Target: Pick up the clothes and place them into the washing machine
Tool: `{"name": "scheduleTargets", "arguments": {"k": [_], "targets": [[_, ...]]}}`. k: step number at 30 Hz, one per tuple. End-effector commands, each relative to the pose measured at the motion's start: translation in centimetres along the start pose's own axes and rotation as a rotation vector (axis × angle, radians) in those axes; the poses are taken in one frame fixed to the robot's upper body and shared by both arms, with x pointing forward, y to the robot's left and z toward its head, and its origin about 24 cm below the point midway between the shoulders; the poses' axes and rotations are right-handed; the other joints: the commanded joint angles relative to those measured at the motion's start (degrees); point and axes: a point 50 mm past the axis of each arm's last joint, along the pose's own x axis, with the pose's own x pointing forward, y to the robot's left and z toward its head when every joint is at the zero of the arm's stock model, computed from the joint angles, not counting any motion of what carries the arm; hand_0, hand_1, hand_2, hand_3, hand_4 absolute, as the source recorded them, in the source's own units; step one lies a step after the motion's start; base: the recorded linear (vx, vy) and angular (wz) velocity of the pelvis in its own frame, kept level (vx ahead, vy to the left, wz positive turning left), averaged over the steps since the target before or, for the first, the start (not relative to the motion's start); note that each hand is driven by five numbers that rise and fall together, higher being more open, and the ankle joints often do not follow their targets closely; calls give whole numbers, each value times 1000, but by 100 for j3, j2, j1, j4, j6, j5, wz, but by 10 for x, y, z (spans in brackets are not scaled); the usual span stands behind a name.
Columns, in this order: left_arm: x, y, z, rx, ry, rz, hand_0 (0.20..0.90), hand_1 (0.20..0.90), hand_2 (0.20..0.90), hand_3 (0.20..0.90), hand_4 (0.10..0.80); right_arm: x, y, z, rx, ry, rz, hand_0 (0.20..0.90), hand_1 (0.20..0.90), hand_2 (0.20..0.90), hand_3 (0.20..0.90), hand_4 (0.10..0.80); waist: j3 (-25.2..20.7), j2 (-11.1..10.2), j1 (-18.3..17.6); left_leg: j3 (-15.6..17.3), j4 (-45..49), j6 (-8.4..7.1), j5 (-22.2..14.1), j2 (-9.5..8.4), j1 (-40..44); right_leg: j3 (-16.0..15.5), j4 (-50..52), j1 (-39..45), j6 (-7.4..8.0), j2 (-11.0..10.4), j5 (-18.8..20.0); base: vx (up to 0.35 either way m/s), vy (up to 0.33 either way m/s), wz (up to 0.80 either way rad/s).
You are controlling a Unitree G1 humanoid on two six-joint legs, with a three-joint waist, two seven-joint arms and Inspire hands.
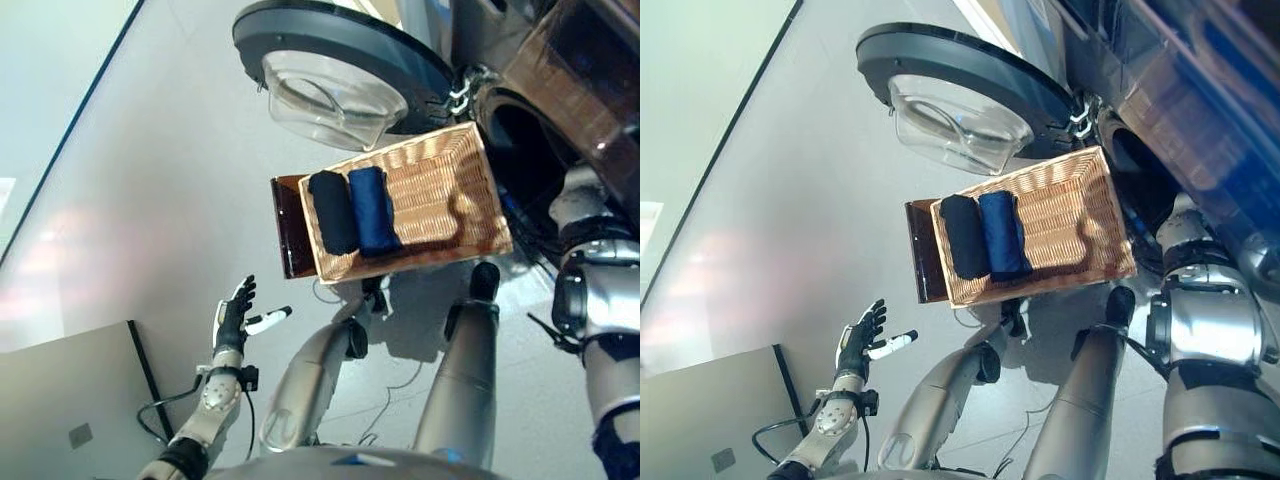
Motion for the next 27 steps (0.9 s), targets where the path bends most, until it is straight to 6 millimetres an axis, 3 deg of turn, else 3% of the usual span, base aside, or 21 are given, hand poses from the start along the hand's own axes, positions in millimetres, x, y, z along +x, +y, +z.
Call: {"name": "scheduleTargets", "arguments": {"k": [1,3,4,6,11,13,14,15,17,22,23,27], "targets": [[-8,27,-19,40,64,86,900,900,900,900,800,3,52,124,114,-377,178,900,900,900,900,800,-551,15,53,-280,783,-491,-769,97,-6,-184,-526,606,-207,389,-126,42,8,11],[-8,28,-20,31,69,89,900,900,900,900,800,3,52,120,67,-371,175,900,900,900,900,800,-525,26,36,-191,679,-448,-602,109,11,-233,-615,604,-234,401,57,-24,13,-1],[-8,27,-20,32,69,85,900,900,900,900,800,7,48,118,41,-364,157,900,900,900,900,800,-567,10,44,-264,668,-484,-735,65,93,-198,-608,683,-195,382,-102,14,3,-9],[-7,26,-17,26,57,83,900,900,900,900,800,6,49,114,0,-365,150,900,900,900,900,800,-534,39,24,-198,580,-447,-558,89,76,-255,-696,671,-222,382,84,-49,10,-9],[-8,26,-16,23,51,81,900,900,900,900,800,9,46,113,-129,-388,129,900,900,900,900,800,-605,41,47,-278,521,-475,-664,50,176,-246,-684,753,-191,355,-56,50,-1,-1],[-9,30,-17,34,50,90,900,900,900,900,800,10,45,113,-241,-423,119,900,900,900,900,800,-577,32,41,-219,515,-440,-531,81,126,-294,-714,713,-226,362,103,-95,-2,4],[-10,31,-17,43,49,93,900,900,900,900,800,12,43,111,-367,-445,97,900,900,900,900,800,-571,30,50,-224,518,-439,-524,82,129,-300,-713,718,-234,363,113,-3,-7,4],[-9,35,-17,57,48,105,900,900,900,900,800,14,42,111,-601,-518,78,900,900,900,900,800,-605,-38,68,-283,532,-476,-662,48,191,-272,-680,771,-210,349,-45,76,-15,6],[-6,42,-14,102,26,128,900,900,900,900,800,11,47,114,-1081,-764,-2,900,900,900,900,800,-573,-69,52,-274,551,-480,-627,64,158,-321,-697,762,-235,352,3,34,-14,2],[-5,45,-3,102,-29,156,900,900,900,900,800,2,61,109,-1059,-769,38,900,900,900,900,800,-590,-179,43,-302,563,-484,-626,64,62,-357,-741,741,-244,375,27,-4,2,3],[-6,43,-4,98,-27,151,900,900,900,900,800,5,53,100,-1052,-732,38,900,900,900,900,800,-590,-187,50,-314,584,-483,-627,68,18,-365,-741,724,-245,370,26,-7,4,7],[-4,42,-5,99,-14,157,900,900,900,900,800,2,57,90,-977,-670,77,900,900,900,900,800,-606,-232,60,-313,575,-479,-623,68,-6,-352,-755,717,-242,378,48,1,21,-2]]}}
